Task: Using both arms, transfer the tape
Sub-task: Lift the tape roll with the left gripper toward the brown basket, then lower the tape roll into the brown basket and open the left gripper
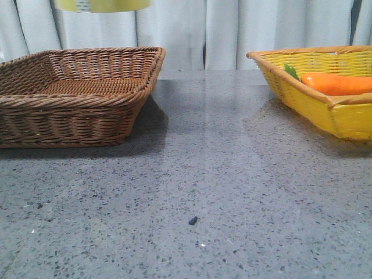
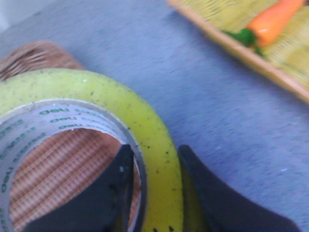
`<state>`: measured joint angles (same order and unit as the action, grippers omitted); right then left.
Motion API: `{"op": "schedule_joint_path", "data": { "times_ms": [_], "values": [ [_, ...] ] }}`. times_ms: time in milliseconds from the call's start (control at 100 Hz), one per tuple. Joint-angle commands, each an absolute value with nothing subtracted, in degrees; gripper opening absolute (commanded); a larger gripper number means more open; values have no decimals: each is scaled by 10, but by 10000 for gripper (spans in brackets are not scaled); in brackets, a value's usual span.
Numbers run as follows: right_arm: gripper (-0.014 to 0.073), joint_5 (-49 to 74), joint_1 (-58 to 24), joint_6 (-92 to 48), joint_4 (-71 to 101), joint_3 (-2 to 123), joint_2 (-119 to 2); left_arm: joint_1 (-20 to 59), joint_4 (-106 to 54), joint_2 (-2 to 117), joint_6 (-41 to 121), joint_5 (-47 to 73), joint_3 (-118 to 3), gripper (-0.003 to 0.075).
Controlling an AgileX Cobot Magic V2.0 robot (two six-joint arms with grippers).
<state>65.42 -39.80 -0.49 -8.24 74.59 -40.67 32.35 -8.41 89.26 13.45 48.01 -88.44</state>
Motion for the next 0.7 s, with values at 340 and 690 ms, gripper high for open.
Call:
{"op": "schedule_joint_path", "data": {
  "times_ms": [340,690],
  "values": [
    [-74,611,-397,-10,-83,762,-408,280,-94,864,132,336,-747,-21],
    [-74,612,-397,-10,-83,762,-408,281,-143,878,132,254,-679,-21]
  ]
}}
